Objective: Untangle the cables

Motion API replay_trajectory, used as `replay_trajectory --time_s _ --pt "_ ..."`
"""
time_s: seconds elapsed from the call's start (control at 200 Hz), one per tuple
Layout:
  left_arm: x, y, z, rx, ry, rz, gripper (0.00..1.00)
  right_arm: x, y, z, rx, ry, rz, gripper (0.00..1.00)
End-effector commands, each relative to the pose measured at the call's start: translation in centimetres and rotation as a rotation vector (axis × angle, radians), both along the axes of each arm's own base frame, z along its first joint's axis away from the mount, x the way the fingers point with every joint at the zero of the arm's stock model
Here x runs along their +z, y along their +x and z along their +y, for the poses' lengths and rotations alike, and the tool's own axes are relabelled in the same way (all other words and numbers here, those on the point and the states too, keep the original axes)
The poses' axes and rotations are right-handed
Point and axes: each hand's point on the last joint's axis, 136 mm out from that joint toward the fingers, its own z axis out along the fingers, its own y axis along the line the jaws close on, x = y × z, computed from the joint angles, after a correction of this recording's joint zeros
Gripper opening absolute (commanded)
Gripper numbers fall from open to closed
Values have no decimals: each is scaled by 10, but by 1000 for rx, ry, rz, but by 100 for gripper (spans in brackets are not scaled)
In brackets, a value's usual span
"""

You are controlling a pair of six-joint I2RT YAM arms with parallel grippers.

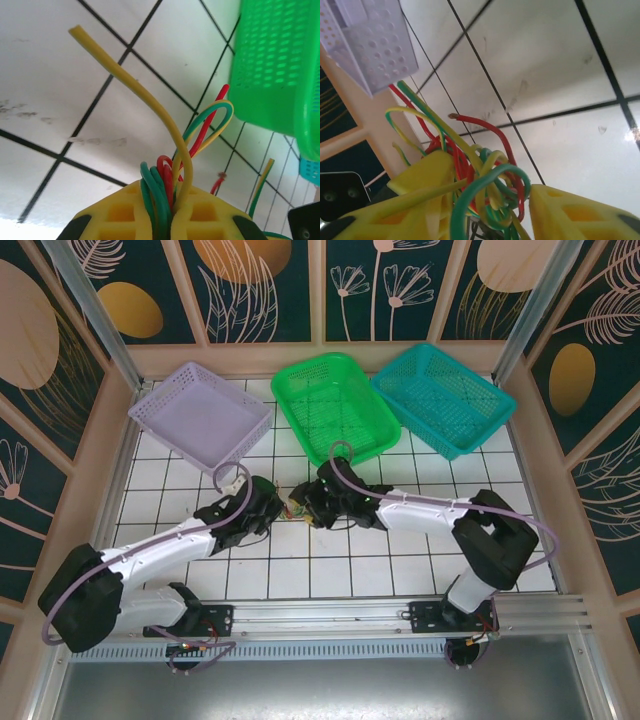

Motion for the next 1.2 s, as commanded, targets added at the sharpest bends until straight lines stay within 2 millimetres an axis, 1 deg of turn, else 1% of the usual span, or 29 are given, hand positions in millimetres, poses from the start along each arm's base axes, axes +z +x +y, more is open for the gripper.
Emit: replay_trajectory --time_s 0.0,0.065,0.135,0.26,0.31,0.39,0.47,0.55,0.616,0.676,0.756,0.816,0.886,0.976,1.026,1.046,1.101,1.111,1.191 --pt "43 11 -38 -21 -139 -103 0 21 14 -3 -73 84 -8 41" --pt "52 12 -45 -21 -149 -134 0 20 14 -8 -92 75 23 38" --pt "62 14 -50 -12 -160 -173 0 16 10 -15 -112 56 55 41" --pt "73 18 -53 1 -169 -217 0 11 3 -26 -148 53 81 58" --pt "76 19 -57 -1 -175 -220 0 13 3 -30 -164 63 71 62" --pt "78 20 -63 -6 -185 -219 0 13 4 -36 -190 66 66 63" --pt "80 20 -68 -9 -189 -223 0 15 6 -38 -196 64 58 63" --pt "79 22 -66 5 -163 -223 0 16 4 -41 -199 42 50 64" --pt "82 22 -65 13 -171 -228 0 17 4 -43 -210 34 37 67" --pt "85 22 -67 14 -188 -233 0 16 6 -44 -217 36 27 67" --pt "89 23 -71 10 -208 -238 0 14 12 -44 -231 38 7 56" --pt "93 23 -76 1 -223 -244 0 14 18 -45 -241 45 -4 50" --pt "98 22 -80 -12 -230 -254 0 17 25 -44 -244 63 -13 38" --pt "105 20 -83 -27 -254 -268 0 21 32 -47 -257 77 -23 29" --pt "114 18 -88 -55 -291 -294 0 23 36 -50 -261 88 -29 19" --pt "116 18 -91 -69 -297 -301 0 25 37 -51 -259 96 -33 13" --pt "124 16 -96 -103 -302 -324 0 30 41 -56 -262 116 -44 3" --pt "126 15 -97 -111 -302 -331 0 30 42 -58 -264 117 -45 0" --pt "141 12 -103 -156 -326 -391 0 35 46 -71 -282 126 -55 0"
